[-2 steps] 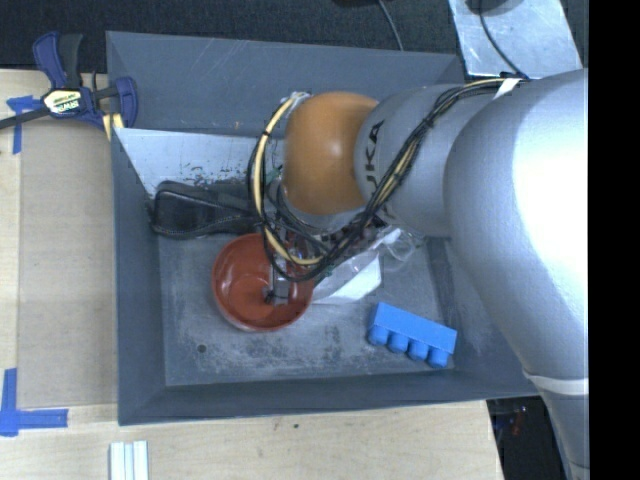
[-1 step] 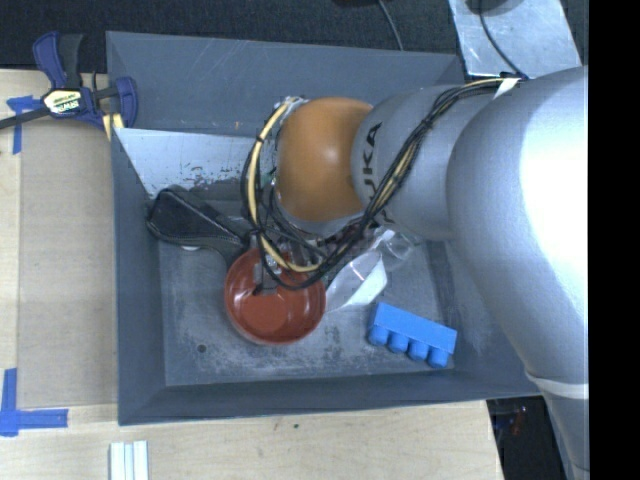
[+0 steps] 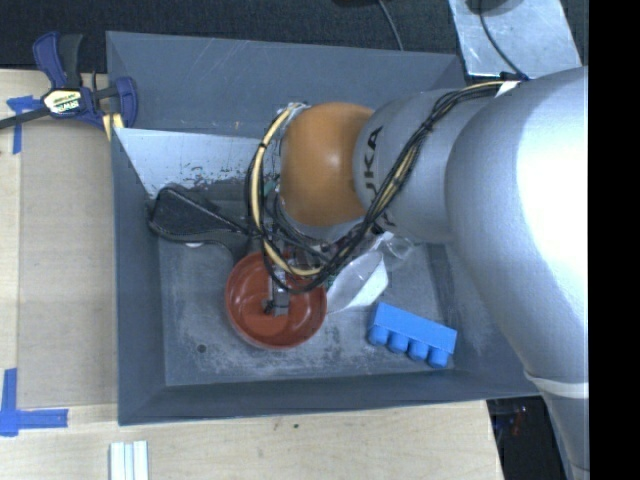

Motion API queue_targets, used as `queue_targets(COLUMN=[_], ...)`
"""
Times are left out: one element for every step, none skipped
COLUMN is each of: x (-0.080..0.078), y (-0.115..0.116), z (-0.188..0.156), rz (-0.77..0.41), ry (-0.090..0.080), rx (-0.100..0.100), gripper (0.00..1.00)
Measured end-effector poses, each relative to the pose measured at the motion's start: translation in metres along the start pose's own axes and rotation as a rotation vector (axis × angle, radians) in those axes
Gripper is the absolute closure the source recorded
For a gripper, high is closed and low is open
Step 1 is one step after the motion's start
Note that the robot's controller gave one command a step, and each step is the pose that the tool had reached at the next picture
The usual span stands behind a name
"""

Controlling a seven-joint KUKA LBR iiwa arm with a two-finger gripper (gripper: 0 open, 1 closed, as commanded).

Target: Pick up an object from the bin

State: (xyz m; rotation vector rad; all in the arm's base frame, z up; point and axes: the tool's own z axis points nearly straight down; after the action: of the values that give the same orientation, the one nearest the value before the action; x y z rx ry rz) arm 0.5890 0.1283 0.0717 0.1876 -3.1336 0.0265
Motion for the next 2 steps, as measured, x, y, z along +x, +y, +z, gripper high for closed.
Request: queue_targets(x=[0.0,0.06], y=[0.0,0.082], z=[0.0,0.001], rz=[0.001,0.006], ry=[0.0,0.008], rx=[0.0,0.006], gripper=[0.0,0.0])
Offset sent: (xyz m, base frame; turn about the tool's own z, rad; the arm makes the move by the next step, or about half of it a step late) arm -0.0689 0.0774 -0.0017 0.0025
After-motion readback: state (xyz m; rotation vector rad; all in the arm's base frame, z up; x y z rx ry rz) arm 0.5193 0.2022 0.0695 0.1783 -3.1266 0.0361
